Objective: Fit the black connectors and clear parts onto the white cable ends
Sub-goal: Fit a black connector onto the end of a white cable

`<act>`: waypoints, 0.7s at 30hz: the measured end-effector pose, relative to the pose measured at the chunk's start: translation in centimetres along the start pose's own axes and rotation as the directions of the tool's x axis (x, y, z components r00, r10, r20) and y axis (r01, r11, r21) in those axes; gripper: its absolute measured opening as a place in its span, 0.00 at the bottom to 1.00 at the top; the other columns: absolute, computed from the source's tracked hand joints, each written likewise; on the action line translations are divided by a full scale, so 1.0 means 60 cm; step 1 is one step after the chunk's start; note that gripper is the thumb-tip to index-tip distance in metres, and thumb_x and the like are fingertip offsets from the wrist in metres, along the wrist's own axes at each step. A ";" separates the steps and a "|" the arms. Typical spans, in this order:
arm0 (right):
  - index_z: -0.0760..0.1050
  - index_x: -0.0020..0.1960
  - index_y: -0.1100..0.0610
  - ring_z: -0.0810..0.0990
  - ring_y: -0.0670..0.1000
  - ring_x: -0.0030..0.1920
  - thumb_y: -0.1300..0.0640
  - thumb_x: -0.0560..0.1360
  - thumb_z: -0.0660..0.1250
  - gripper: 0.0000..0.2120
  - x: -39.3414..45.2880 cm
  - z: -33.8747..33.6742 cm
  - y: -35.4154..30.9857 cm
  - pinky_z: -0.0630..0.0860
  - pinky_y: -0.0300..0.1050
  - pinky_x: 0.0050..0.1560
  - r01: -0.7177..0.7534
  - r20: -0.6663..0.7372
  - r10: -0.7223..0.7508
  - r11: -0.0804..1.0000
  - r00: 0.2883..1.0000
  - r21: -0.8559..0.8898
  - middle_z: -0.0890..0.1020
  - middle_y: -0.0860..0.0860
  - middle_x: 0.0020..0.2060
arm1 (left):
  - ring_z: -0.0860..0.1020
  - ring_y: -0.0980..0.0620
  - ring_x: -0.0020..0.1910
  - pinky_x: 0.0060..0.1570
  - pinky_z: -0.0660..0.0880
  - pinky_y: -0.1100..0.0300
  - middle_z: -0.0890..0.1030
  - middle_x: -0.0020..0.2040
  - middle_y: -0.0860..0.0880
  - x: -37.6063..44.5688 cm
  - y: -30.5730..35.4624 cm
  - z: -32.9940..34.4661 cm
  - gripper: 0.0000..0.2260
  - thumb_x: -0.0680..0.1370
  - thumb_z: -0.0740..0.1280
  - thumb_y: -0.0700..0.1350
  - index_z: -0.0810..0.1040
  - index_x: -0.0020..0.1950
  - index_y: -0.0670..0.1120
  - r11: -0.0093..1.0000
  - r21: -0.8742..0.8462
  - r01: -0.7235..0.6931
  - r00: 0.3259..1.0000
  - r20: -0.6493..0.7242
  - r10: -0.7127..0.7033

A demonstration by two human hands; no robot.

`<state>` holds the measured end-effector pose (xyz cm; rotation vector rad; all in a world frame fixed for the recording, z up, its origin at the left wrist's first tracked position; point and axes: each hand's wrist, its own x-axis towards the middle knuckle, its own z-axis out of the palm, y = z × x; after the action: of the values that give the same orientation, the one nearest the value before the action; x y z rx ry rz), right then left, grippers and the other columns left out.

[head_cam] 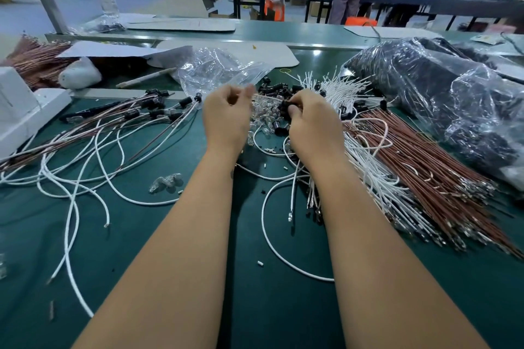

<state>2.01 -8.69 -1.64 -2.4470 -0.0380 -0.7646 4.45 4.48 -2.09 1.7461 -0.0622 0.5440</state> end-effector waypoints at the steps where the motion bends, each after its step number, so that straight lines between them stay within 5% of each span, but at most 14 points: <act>1: 0.76 0.55 0.57 0.75 0.51 0.46 0.59 0.80 0.61 0.07 0.001 -0.001 0.001 0.68 0.44 0.50 -0.008 -0.036 0.005 0.997 0.999 -0.075 0.81 0.52 0.47 | 0.74 0.53 0.34 0.35 0.73 0.63 0.78 0.37 0.48 0.005 -0.003 -0.005 0.13 0.79 0.65 0.51 0.77 0.42 0.42 0.999 0.050 0.020 0.994 -0.109 -0.014; 4: 0.75 0.54 0.55 0.74 0.52 0.48 0.59 0.79 0.61 0.07 0.001 -0.004 0.004 0.63 0.47 0.52 -0.035 -0.129 -0.001 0.959 0.992 -0.282 0.79 0.51 0.47 | 0.75 0.55 0.40 0.34 0.69 0.73 0.79 0.44 0.50 0.022 -0.008 -0.022 0.13 0.80 0.64 0.52 0.77 0.49 0.42 0.986 0.045 0.160 0.883 -0.453 -0.122; 7: 0.75 0.52 0.55 0.72 0.52 0.45 0.61 0.79 0.61 0.06 0.000 -0.001 0.003 0.63 0.48 0.52 -0.025 -0.129 -0.018 0.947 0.992 -0.321 0.79 0.50 0.44 | 0.75 0.51 0.52 0.42 0.67 0.68 0.79 0.51 0.51 0.025 -0.010 -0.029 0.07 0.78 0.67 0.48 0.78 0.53 0.46 0.972 0.140 0.190 0.838 -0.539 -0.086; 9: 0.75 0.52 0.56 0.71 0.52 0.44 0.60 0.79 0.61 0.05 0.000 0.001 0.003 0.64 0.49 0.51 -0.008 -0.094 -0.019 0.961 0.995 -0.278 0.80 0.51 0.43 | 0.70 0.49 0.59 0.47 0.61 0.62 0.78 0.57 0.52 0.013 -0.007 -0.023 0.10 0.76 0.66 0.42 0.79 0.55 0.50 0.898 0.436 0.056 0.889 -0.431 0.154; 11: 0.75 0.52 0.55 0.70 0.51 0.43 0.60 0.79 0.61 0.05 0.000 0.003 0.001 0.64 0.48 0.50 0.002 -0.073 -0.022 0.964 0.997 -0.266 0.80 0.50 0.42 | 0.69 0.49 0.61 0.48 0.55 0.62 0.79 0.57 0.53 -0.001 0.000 -0.004 0.15 0.74 0.64 0.37 0.81 0.56 0.52 0.797 0.569 -0.204 0.930 -0.140 0.339; 13: 0.75 0.52 0.55 0.69 0.51 0.42 0.61 0.78 0.62 0.05 0.000 0.004 -0.002 0.61 0.47 0.47 0.018 -0.063 -0.035 0.966 0.997 -0.257 0.80 0.50 0.43 | 0.72 0.50 0.61 0.52 0.56 0.62 0.81 0.56 0.53 -0.010 0.004 0.013 0.14 0.75 0.65 0.39 0.81 0.57 0.52 0.738 0.555 -0.384 0.918 0.143 0.370; 15: 0.75 0.53 0.54 0.73 0.53 0.45 0.62 0.78 0.62 0.06 0.000 0.005 -0.004 0.61 0.46 0.47 0.038 -0.038 -0.051 0.961 0.998 -0.274 0.80 0.50 0.45 | 0.76 0.48 0.56 0.58 0.65 0.57 0.84 0.51 0.52 -0.011 0.005 0.015 0.09 0.78 0.66 0.45 0.83 0.55 0.51 0.759 0.490 -0.430 0.902 0.272 0.335; 18: 0.75 0.54 0.55 0.75 0.53 0.46 0.61 0.77 0.64 0.07 -0.001 0.001 -0.002 0.62 0.47 0.47 -0.013 -0.103 -0.021 0.948 0.994 -0.319 0.81 0.51 0.45 | 0.78 0.44 0.46 0.50 0.72 0.54 0.82 0.38 0.49 -0.004 -0.002 -0.003 0.08 0.79 0.65 0.47 0.84 0.46 0.48 0.771 0.548 -0.324 0.946 0.164 0.281; 21: 0.75 0.55 0.56 0.76 0.54 0.49 0.61 0.78 0.64 0.07 -0.002 -0.004 0.003 0.66 0.49 0.52 -0.092 -0.159 0.041 0.941 0.986 -0.326 0.81 0.52 0.46 | 0.74 0.43 0.53 0.52 0.63 0.53 0.79 0.40 0.48 0.003 -0.009 -0.018 0.10 0.80 0.62 0.48 0.82 0.48 0.47 0.734 0.670 -0.110 0.986 -0.021 0.168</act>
<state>1.81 -8.95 -1.64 -2.6795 0.2504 -0.9903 4.44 5.67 -2.34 2.4377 0.0722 0.8166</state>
